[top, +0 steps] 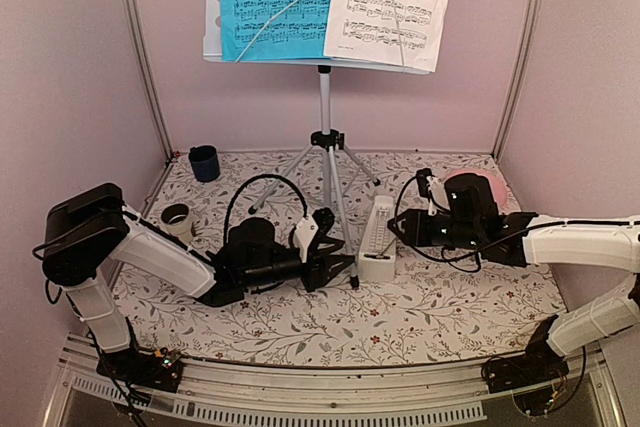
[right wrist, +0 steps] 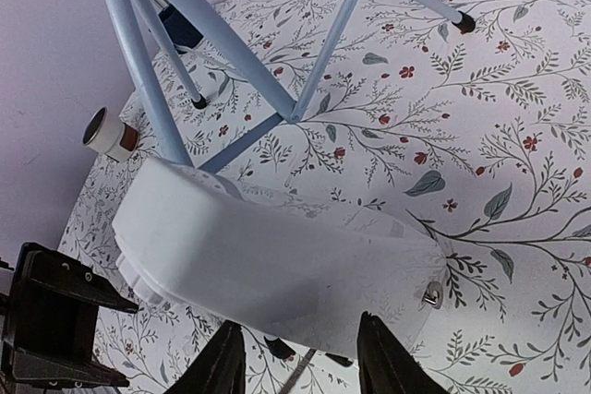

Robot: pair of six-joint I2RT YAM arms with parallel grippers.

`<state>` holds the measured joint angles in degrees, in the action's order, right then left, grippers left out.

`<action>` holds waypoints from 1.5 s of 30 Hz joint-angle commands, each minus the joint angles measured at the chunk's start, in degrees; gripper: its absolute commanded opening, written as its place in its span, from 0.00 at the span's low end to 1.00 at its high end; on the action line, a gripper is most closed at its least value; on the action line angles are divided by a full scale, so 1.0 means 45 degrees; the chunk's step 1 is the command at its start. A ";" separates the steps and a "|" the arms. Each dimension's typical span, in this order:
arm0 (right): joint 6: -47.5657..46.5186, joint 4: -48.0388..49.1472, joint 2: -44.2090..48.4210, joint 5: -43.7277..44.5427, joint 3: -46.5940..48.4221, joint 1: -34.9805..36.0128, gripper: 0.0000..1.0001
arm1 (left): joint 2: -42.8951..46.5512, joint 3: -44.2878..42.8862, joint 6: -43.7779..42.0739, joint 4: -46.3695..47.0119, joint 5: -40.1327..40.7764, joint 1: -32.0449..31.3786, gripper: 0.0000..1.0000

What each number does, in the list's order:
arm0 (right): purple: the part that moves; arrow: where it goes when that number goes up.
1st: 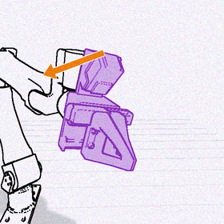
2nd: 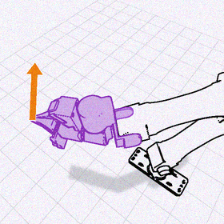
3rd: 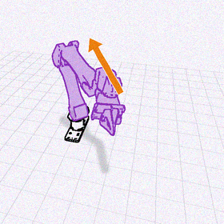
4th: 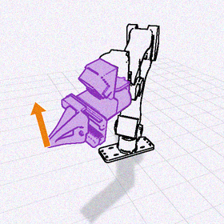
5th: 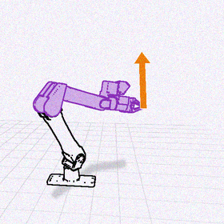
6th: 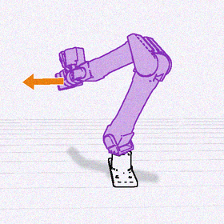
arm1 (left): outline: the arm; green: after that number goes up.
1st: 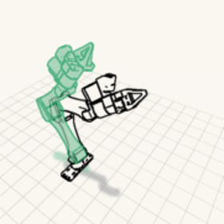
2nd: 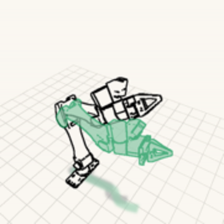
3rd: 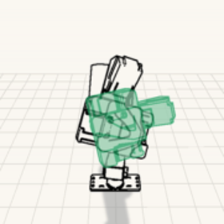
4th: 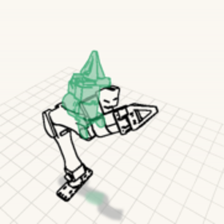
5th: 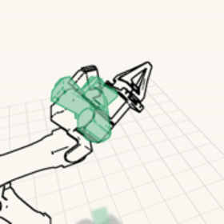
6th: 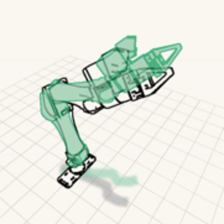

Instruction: Set up the instrument practice props

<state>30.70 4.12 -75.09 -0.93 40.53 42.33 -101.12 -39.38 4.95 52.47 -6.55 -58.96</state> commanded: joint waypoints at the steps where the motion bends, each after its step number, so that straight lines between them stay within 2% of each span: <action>1: -0.0083 -0.0135 0.0588 0.0171 -0.0330 -0.0030 0.47 | 0.0223 0.0005 -0.0065 0.0352 0.0020 0.0160 0.45; 3: -0.0201 -0.0182 0.0710 -0.0146 -0.0352 -0.0028 0.59 | 0.0222 0.0019 -0.0062 0.0352 0.0029 0.0172 0.45; 6: -0.0287 -0.0093 0.0857 -0.0415 -0.0490 -0.0026 0.70 | 0.0244 0.0049 -0.0031 0.0362 0.0024 0.0165 0.45; 16: 0.0158 0.0438 0.0378 -0.0356 -0.0486 -0.0029 0.73 | 0.0342 0.0156 -0.0006 0.0386 0.0086 0.0163 0.46; 23: 0.0030 0.0593 -0.0184 -0.0682 -0.0087 0.0284 0.87 | 0.0248 0.0137 0.0033 0.0488 0.0083 0.0153 0.46; 35: 0.0417 0.0295 -0.0236 0.0543 0.0391 0.0400 0.82 | 0.0242 0.0137 -0.0016 0.0509 0.0091 0.0154 0.47; 45: 0.0346 0.0244 -0.0195 0.0568 0.0698 0.0399 0.84 | 0.0186 0.0048 0.0016 0.0531 0.0006 0.0169 0.47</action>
<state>32.12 5.02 -76.31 0.14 41.39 43.88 -101.12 -39.35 4.97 53.01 -6.57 -58.92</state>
